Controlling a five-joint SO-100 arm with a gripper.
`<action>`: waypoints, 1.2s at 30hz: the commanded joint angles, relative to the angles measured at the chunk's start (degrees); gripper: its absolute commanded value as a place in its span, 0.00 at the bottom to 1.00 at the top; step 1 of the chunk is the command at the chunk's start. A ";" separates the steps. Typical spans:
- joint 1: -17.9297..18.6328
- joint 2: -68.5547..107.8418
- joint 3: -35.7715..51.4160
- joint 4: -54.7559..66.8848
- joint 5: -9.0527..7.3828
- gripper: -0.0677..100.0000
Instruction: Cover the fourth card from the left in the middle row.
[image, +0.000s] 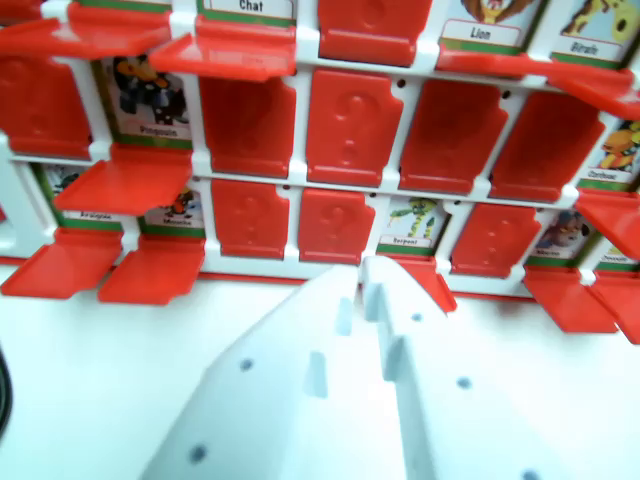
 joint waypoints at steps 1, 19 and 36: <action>1.14 17.75 4.66 2.29 -0.88 0.00; 6.06 67.68 29.97 19.69 -4.22 0.00; 6.86 87.89 37.62 26.28 3.34 0.00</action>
